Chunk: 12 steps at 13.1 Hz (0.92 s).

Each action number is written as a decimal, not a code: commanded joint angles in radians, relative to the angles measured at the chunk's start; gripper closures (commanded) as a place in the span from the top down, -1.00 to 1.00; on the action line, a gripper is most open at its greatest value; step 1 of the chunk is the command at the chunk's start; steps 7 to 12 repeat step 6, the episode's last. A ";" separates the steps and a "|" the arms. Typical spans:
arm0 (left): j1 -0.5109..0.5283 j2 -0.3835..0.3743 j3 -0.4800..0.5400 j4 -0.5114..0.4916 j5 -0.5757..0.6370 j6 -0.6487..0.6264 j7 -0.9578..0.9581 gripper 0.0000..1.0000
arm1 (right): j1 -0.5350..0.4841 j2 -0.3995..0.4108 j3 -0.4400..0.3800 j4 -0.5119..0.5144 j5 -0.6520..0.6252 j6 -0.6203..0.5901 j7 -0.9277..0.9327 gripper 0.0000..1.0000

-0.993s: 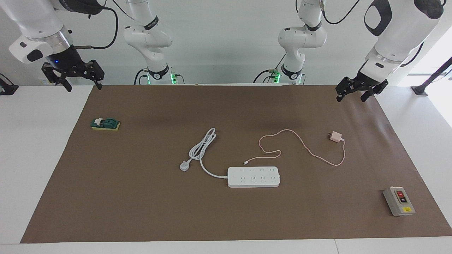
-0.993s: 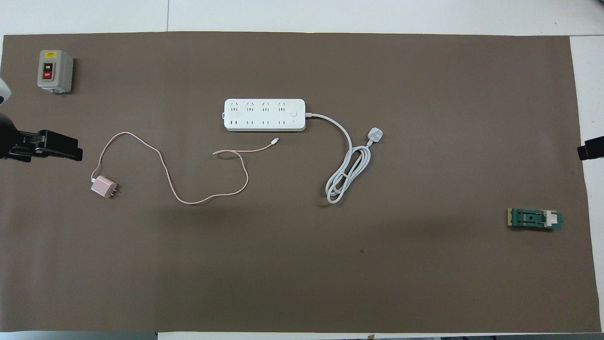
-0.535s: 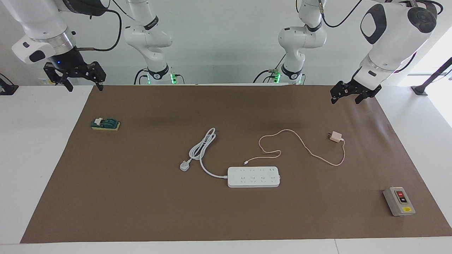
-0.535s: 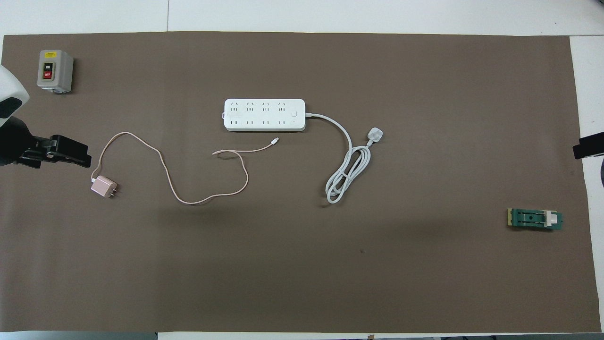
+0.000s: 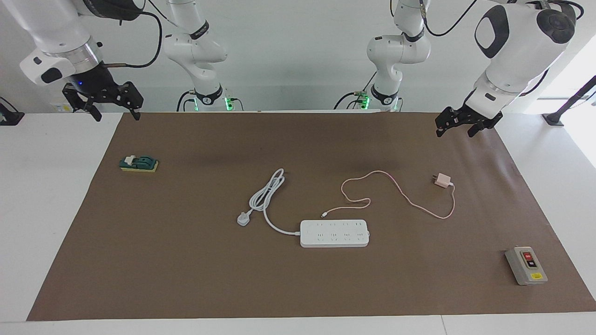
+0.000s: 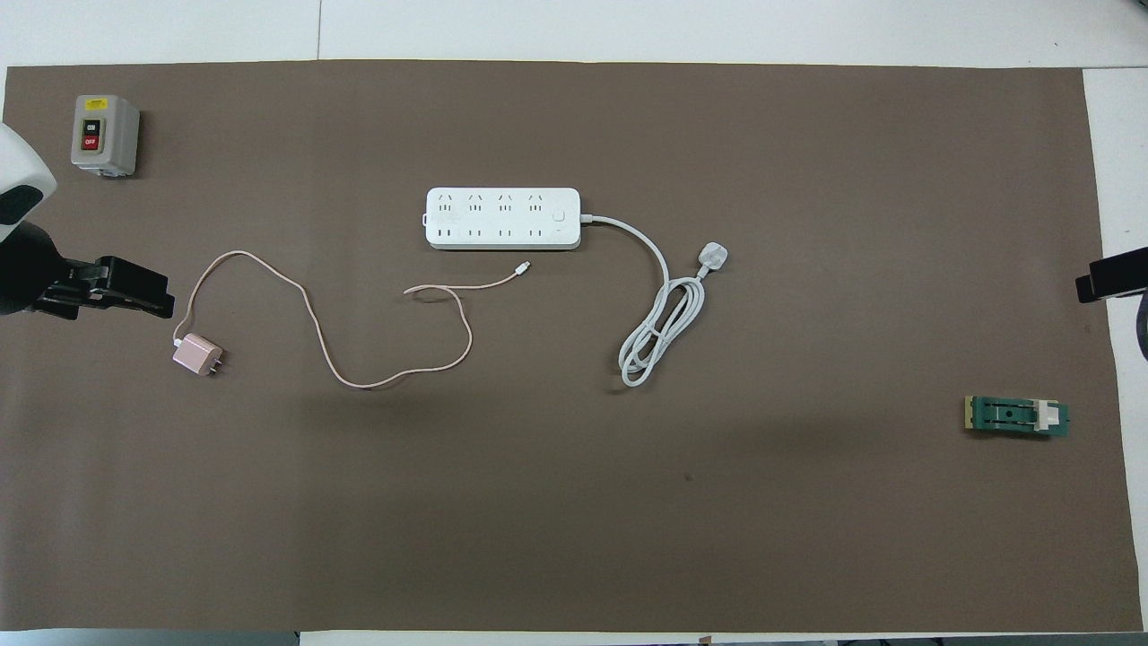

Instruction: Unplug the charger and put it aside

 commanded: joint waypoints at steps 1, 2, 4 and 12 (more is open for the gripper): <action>-0.009 -0.009 0.009 -0.012 0.012 0.006 0.005 1.00 | -0.010 -0.035 0.011 -0.036 0.019 0.008 0.024 1.00; -0.009 -0.009 0.009 -0.012 0.012 0.006 0.005 1.00 | -0.010 -0.035 0.011 -0.036 0.019 0.006 0.022 1.00; -0.009 -0.010 0.009 -0.015 0.012 0.006 0.005 1.00 | -0.012 -0.035 0.011 -0.036 0.019 0.006 0.021 1.00; -0.010 -0.010 0.009 -0.015 0.012 0.007 0.005 1.00 | -0.012 -0.035 0.009 -0.036 0.019 0.005 0.018 1.00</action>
